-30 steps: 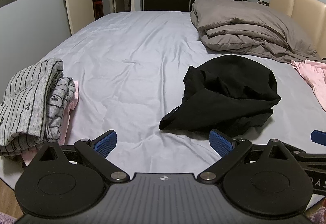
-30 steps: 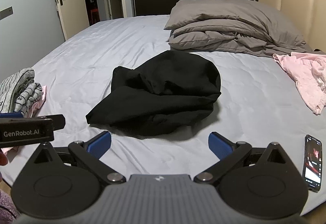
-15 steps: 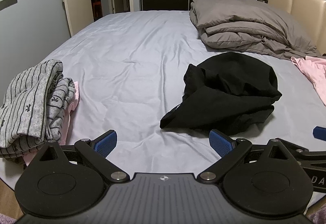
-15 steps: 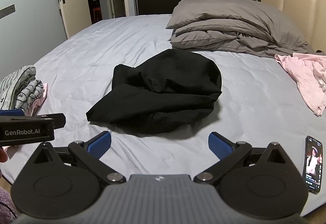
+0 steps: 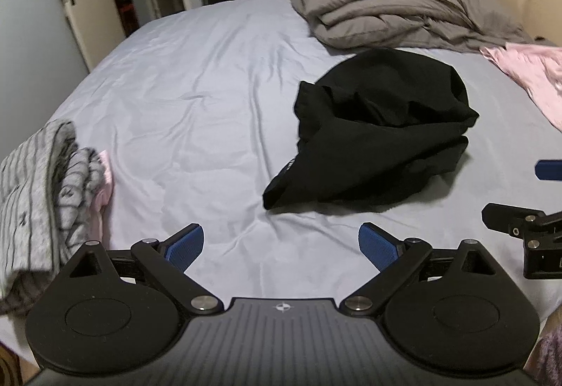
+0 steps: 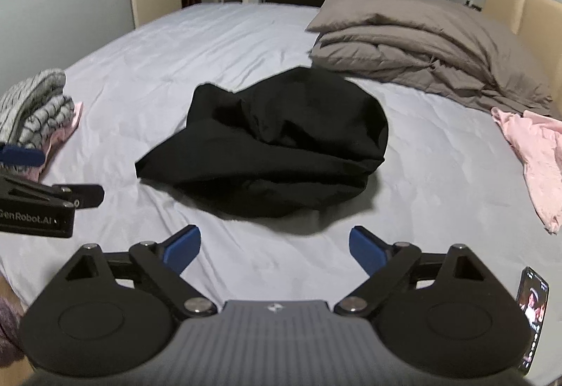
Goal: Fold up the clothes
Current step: 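Lower both grippers onto the black garment and close on its edges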
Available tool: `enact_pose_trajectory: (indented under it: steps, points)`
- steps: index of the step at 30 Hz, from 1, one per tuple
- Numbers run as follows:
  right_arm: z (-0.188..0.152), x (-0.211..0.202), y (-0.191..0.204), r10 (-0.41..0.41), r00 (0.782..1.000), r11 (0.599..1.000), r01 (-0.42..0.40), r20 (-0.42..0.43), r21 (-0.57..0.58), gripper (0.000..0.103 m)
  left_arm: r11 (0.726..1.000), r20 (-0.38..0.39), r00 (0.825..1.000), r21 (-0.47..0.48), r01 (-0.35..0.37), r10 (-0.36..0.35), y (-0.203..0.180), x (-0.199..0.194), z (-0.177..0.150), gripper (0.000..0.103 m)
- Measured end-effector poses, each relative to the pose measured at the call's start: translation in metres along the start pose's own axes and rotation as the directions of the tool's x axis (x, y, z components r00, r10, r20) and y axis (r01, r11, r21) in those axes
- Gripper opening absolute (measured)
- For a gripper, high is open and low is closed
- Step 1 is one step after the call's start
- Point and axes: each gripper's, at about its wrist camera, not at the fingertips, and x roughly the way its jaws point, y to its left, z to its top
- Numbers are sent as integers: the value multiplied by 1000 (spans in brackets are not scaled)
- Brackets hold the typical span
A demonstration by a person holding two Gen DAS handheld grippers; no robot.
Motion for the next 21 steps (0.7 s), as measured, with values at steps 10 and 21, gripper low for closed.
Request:
enact_pose_trajectory:
  steps: [10, 21]
  points:
    - [9, 47, -22, -45, 999, 999, 45, -12, -3, 92, 998, 22, 999, 53, 29, -31, -13, 47, 23, 97]
    - [11, 112, -39, -90, 995, 996, 90, -30, 5, 94, 998, 9, 1000, 58, 2, -3, -30, 109, 21, 97]
